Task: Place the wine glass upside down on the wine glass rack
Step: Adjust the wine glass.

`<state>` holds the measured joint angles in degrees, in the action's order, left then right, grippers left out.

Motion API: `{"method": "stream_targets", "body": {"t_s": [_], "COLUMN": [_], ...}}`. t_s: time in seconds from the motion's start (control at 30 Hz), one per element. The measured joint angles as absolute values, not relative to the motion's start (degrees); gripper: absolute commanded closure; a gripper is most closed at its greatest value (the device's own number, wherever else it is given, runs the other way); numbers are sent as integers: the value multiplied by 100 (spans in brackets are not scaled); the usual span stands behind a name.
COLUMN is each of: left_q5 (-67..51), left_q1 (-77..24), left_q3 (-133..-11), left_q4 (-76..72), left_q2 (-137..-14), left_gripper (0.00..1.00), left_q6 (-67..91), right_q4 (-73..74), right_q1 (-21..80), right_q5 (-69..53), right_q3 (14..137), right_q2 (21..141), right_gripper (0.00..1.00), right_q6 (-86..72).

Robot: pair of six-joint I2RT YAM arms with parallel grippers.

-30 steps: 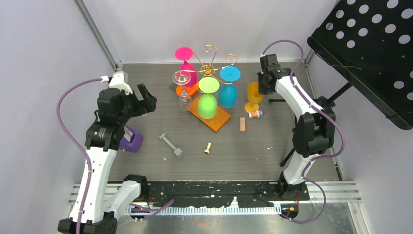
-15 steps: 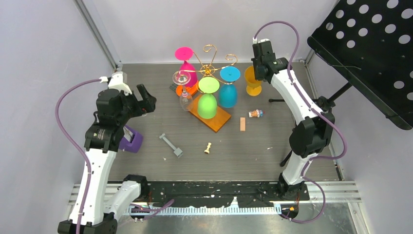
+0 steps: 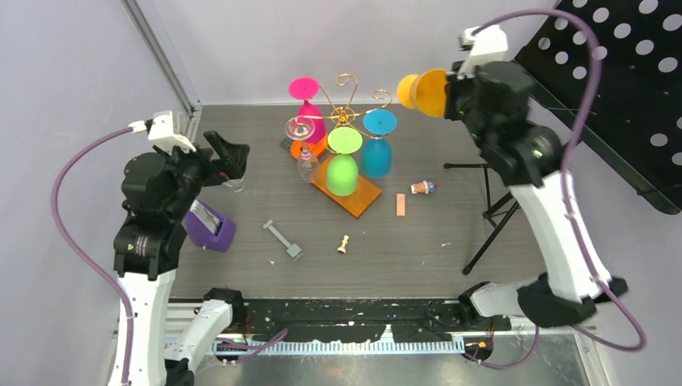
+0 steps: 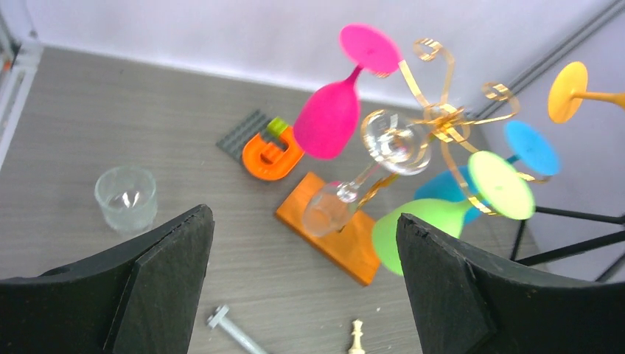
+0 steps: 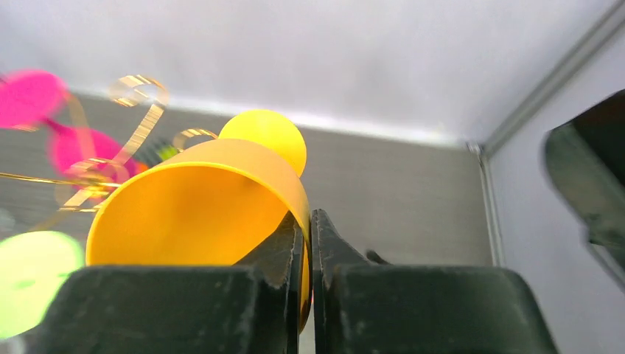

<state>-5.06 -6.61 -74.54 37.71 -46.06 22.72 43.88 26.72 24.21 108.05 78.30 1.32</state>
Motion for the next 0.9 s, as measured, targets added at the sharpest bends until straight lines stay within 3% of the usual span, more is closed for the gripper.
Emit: {"method": "stream_targets", "body": {"t_s": [0.33,0.6,0.9], "left_q5": [-1525,-1610,-1723], "left_q1": [-808,-1964,-2217], "left_q3": [-8219,-8215,-7922], "left_q4": [2947,2473,2255], "left_q2": [-4683,-4965,-4969], "left_gripper": [8,9,17], "left_q6": [2720,2829,2919], "right_q4": [4392,4390,4541], "right_q1": [3435,4381,4982], "right_q5": [947,121,-12], "right_q3": [11740,11804,11806], "right_q2": [6689,7185,7756], "right_gripper": [94,94,94], "right_q6": [-563,-950,-987]}}
